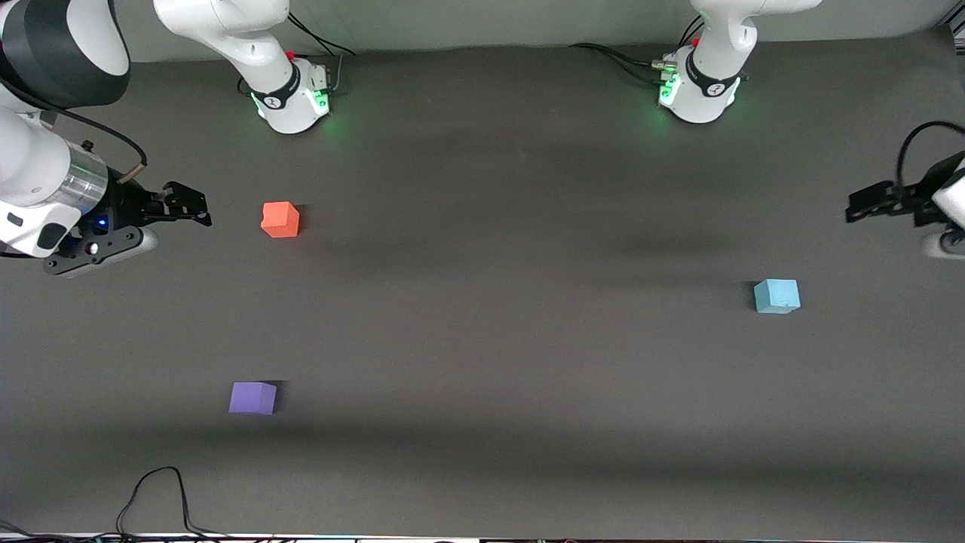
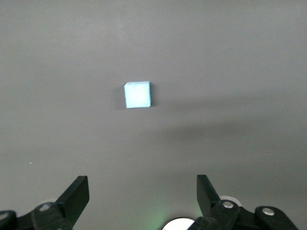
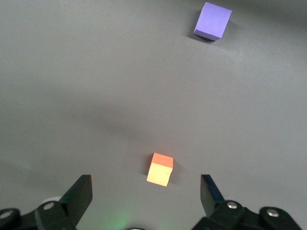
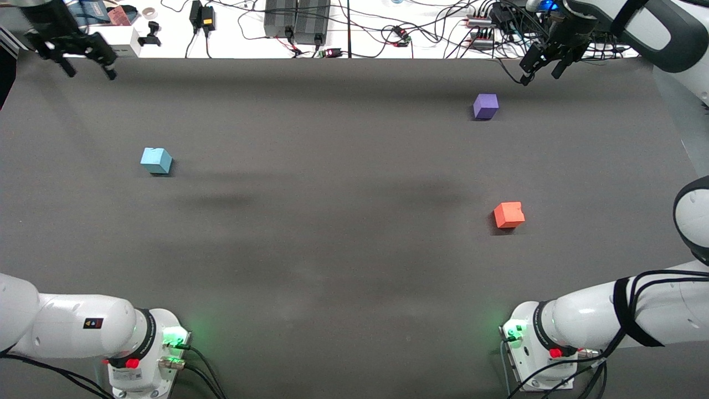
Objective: Place blue block between orange and purple blocks
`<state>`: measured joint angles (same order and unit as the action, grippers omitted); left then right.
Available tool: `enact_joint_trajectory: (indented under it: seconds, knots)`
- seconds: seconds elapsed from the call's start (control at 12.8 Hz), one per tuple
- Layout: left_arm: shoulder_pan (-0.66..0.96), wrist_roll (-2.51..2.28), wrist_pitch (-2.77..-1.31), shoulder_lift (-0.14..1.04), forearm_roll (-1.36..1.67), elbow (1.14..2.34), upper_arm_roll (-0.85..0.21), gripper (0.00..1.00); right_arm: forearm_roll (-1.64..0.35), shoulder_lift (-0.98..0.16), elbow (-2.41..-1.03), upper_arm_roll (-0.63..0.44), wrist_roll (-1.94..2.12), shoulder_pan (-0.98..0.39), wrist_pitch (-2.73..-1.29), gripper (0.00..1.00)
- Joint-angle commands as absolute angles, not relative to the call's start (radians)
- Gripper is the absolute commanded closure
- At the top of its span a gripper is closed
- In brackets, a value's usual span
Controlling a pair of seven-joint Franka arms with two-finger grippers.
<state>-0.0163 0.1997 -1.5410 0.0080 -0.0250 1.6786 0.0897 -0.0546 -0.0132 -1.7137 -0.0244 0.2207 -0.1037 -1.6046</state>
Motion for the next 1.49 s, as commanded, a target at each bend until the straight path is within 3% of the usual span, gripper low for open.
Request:
enact_joint_trajectory:
  seconds: [0.0, 0.39, 0.63, 0.78, 0.94, 1.41]
  knots:
    - [-0.069, 0.276, -1.592, -0.118, -0.038, 1.825, 0.089, 0.0, -0.041, -0.014, -1.703, -0.023, 0.198, -0.109, -1.589, 0.0]
    - [-0.067, 0.276, -1.724, -0.121, -0.044, 1.948, 0.086, 0.0, -0.041, -0.014, -1.701, -0.023, 0.198, -0.109, -1.589, 0.0]
    - [-0.063, 0.273, -1.885, -0.114, -0.044, 2.083, 0.086, 0.0, -0.041, -0.014, -1.701, -0.025, 0.198, -0.109, -1.591, 0.0]
    - [-0.064, 0.273, -2.07, -0.095, -0.044, 2.21, 0.086, 0.0, -0.041, -0.014, -1.701, -0.025, 0.198, -0.107, -1.591, 0.0]
    - [-0.069, 0.275, -2.228, -0.034, -0.044, 2.279, 0.086, 0.0, -0.041, -0.014, -1.701, -0.025, 0.198, -0.109, -1.591, 0.0]
    - [-0.063, 0.273, -2.511, 0.185, -0.044, 2.304, 0.086, 0.0, -0.043, -0.015, -1.703, -0.025, 0.198, -0.109, -1.592, 0.0]
